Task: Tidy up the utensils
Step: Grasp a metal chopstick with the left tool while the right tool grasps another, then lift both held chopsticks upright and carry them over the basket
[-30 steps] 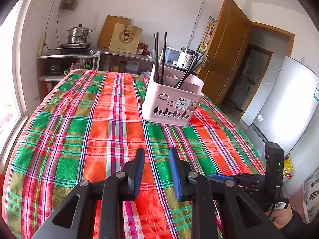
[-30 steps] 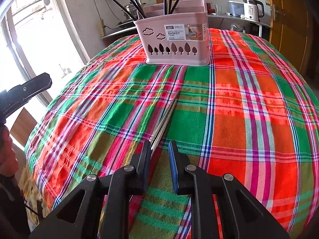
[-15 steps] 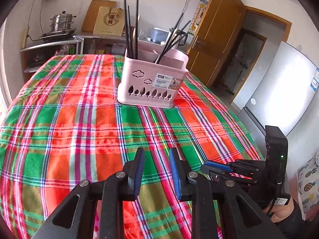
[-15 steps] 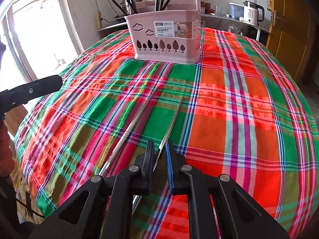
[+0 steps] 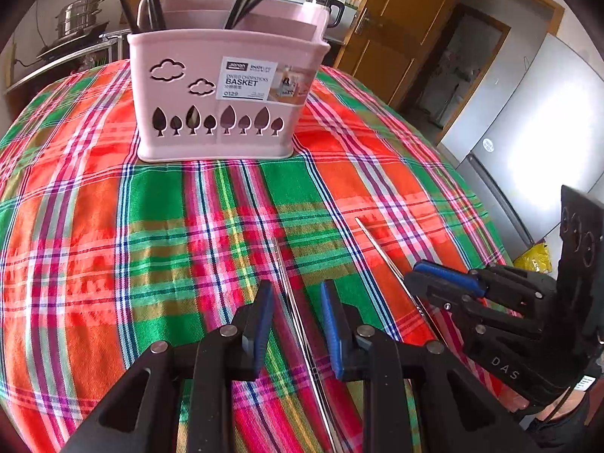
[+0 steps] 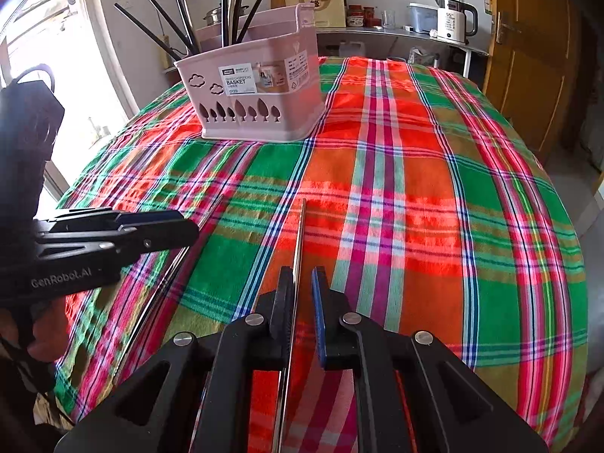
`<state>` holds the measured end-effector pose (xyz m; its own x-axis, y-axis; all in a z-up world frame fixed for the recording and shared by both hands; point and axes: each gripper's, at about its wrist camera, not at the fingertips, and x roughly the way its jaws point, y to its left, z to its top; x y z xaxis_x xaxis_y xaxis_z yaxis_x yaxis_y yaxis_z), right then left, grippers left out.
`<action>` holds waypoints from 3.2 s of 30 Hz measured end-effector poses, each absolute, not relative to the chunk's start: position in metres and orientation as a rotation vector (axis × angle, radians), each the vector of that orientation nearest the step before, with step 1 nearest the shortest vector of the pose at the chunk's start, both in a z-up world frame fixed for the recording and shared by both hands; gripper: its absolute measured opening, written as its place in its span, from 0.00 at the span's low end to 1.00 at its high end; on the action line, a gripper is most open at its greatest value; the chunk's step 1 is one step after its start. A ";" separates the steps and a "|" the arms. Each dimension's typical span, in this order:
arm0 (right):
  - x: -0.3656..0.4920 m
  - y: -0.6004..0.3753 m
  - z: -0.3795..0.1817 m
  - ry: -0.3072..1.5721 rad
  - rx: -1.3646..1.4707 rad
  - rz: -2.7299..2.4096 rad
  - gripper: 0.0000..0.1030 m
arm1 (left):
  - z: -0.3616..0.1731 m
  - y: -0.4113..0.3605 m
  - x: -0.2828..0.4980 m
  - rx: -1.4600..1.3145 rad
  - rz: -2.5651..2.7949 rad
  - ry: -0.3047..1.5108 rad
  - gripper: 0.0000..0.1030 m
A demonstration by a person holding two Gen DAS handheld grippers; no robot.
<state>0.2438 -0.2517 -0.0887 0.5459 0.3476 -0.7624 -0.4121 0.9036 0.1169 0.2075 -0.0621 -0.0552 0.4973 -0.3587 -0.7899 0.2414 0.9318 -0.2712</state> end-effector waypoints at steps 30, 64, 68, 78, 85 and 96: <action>0.270 -0.243 -0.060 0.846 -0.036 0.535 0.04 | -0.024 -0.066 0.223 -0.001 -0.339 0.925 0.04; 0.229 -0.253 0.032 0.585 -0.004 0.553 0.04 | 0.087 -0.023 0.182 -0.039 -0.350 0.683 0.04; 0.229 -0.253 0.036 0.573 -0.005 0.555 0.04 | 0.092 -0.019 0.181 -0.044 -0.350 0.678 0.04; 0.240 -0.237 0.059 0.518 -0.005 0.574 0.04 | 0.119 0.001 0.198 -0.062 -0.319 0.656 0.04; 0.260 -0.218 0.087 0.459 0.025 0.588 0.04 | 0.159 0.021 0.216 -0.096 -0.295 0.597 0.04; 0.303 -0.183 0.116 0.384 0.023 0.599 0.04 | 0.201 0.035 0.266 -0.094 -0.259 0.542 0.04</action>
